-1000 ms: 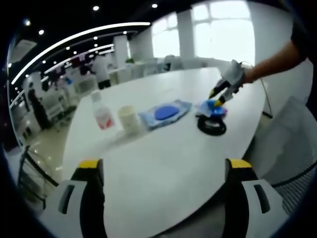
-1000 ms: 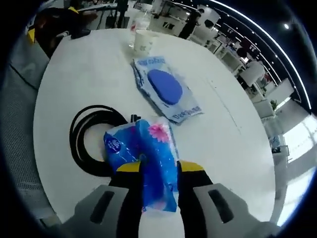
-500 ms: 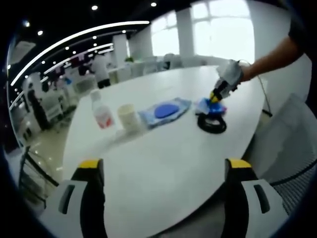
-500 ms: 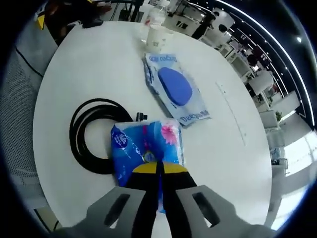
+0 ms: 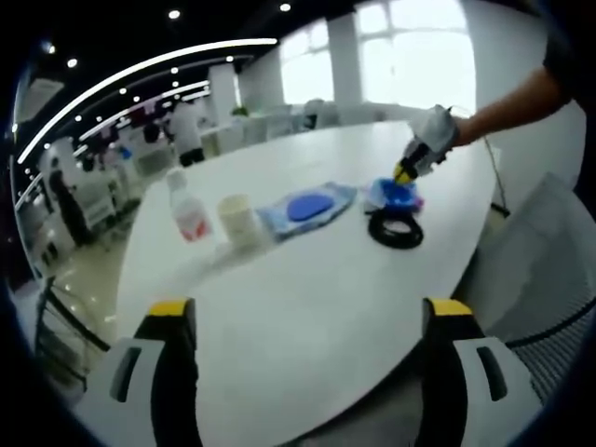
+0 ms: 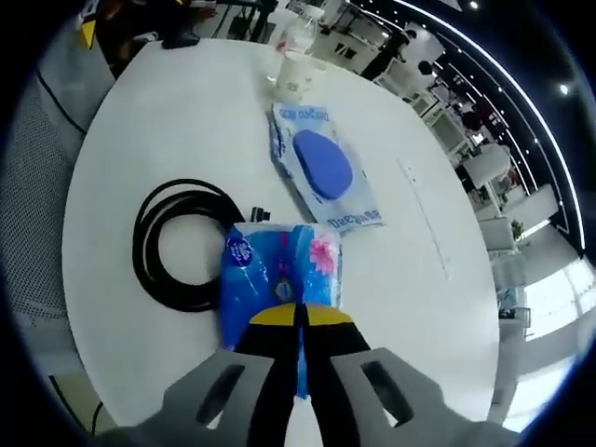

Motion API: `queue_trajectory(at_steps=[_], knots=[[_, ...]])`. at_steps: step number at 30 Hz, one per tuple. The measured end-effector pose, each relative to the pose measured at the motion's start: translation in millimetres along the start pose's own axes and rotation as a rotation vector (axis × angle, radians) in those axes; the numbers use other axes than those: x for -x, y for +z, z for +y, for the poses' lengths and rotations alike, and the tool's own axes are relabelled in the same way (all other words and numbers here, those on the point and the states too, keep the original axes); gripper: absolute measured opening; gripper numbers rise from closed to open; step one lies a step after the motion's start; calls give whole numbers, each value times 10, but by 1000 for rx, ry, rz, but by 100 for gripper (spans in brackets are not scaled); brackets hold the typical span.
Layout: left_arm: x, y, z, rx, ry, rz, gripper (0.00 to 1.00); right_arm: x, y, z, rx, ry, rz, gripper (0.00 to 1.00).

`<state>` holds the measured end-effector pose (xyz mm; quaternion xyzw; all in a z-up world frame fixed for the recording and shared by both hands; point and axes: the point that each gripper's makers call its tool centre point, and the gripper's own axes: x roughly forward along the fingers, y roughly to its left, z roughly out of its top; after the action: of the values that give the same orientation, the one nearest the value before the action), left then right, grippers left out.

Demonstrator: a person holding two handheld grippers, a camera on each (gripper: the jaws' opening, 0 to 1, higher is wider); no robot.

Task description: Arrange the tabletop items into an orderly group along one side of the table until the central work area is clear of visible clutter.

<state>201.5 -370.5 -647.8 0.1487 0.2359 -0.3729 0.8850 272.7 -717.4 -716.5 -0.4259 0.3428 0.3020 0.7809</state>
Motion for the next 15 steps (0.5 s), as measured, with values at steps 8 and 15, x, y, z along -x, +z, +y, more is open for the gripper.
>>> queue_trajectory(at_steps=[8, 15], knots=[[6, 14, 11, 3, 6, -10, 98, 94, 31, -97, 22, -24, -5, 0], [7, 12, 9, 2, 7, -10, 98, 91, 10, -71, -14, -3, -9, 6]])
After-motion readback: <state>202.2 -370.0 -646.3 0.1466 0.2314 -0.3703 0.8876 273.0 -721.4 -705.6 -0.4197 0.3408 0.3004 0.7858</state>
